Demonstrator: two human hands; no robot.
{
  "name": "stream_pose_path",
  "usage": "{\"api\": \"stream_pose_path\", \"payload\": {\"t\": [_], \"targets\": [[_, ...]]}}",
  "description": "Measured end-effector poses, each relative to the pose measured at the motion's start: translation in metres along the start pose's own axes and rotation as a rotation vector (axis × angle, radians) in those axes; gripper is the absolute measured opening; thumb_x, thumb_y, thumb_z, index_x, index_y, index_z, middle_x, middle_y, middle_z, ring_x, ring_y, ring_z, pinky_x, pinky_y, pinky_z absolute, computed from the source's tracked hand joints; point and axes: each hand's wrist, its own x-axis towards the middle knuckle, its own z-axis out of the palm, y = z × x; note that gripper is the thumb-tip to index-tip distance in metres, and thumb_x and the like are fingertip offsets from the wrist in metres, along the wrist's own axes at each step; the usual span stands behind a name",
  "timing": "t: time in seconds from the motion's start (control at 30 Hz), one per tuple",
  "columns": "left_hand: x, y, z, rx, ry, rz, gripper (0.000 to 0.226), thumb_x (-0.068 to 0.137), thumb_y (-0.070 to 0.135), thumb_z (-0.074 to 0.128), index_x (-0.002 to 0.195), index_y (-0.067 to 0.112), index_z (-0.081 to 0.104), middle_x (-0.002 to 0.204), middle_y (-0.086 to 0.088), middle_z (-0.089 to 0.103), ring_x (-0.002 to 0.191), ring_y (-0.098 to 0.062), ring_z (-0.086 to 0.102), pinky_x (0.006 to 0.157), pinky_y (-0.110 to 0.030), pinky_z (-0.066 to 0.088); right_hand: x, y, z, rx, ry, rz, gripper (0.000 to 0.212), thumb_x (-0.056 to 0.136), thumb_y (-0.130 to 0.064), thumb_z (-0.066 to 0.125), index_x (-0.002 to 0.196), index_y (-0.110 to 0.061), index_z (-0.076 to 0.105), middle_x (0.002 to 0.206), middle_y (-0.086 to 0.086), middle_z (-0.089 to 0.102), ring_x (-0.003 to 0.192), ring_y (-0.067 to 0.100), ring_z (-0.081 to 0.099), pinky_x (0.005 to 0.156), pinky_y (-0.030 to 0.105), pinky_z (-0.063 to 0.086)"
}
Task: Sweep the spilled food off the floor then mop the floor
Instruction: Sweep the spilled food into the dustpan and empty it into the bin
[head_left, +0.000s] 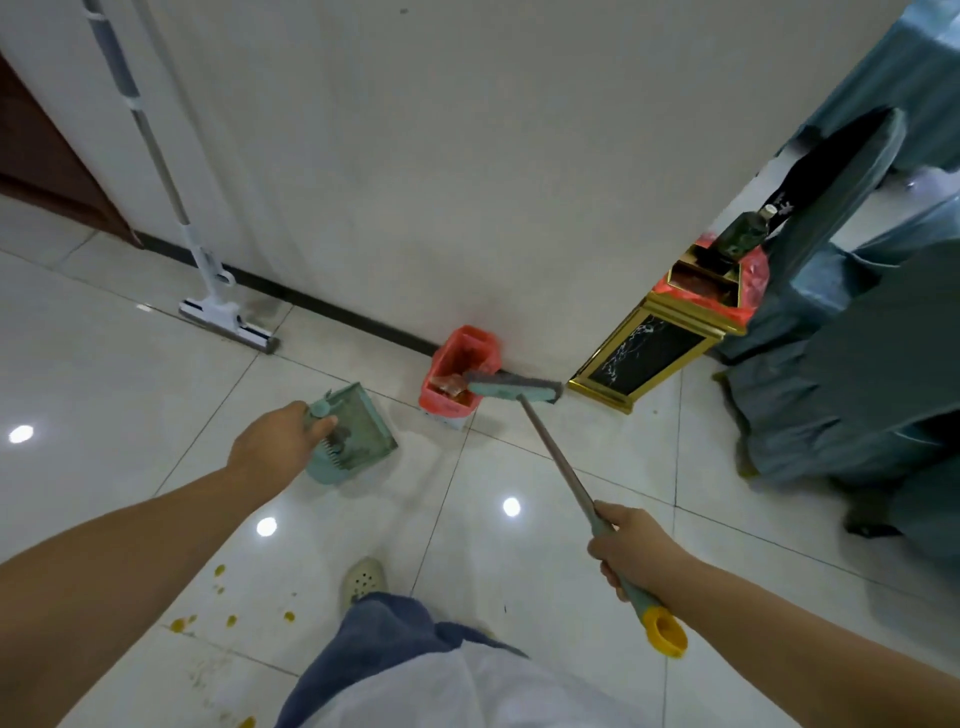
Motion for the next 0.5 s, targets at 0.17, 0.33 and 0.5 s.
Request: {"api": "stream_pose_path", "payload": {"t": [0.17,0.33,0.5], "targets": [[0.028,-0.005,0.0,-0.158,-0.006,-0.089,0.042,0.095,0.045,0.045,0.089,0.005,0.054,0.08,-0.013,0.056,0.075,-0.028,0.053,0.065,-0.031,0.038,0.023,-0.024,0.005,-0.41,0.039,-0.048,0.055,0.094,-0.008,0.046,0.146,-0.021,0.035,0.089,0.004,0.052,0.062,0.015,0.053,0.042,0.021,0.046],[0.044,-0.016,0.002,-0.47,-0.057,-0.275,0.039,0.094,0.041,0.049,0.082,0.004,0.051,0.067,-0.014,0.051,0.054,-0.024,0.045,0.051,-0.026,0.039,0.037,-0.049,0.015,-0.741,0.122,-0.126,0.048,0.096,-0.011,0.046,0.143,-0.016,0.038,0.099,0.002,0.056,0.083,0.016,0.06,0.07,0.022,0.055],[0.041,-0.014,0.01,-0.716,-0.112,-0.444,0.035,0.096,0.035,0.048,0.081,0.004,0.046,0.064,-0.011,0.045,0.05,-0.022,0.039,0.049,-0.026,0.035,0.044,-0.06,0.022,-0.773,0.159,-0.175,0.049,0.097,-0.012,0.043,0.145,-0.017,0.035,0.101,0.002,0.057,0.083,0.014,0.054,0.078,0.023,0.053]]}}
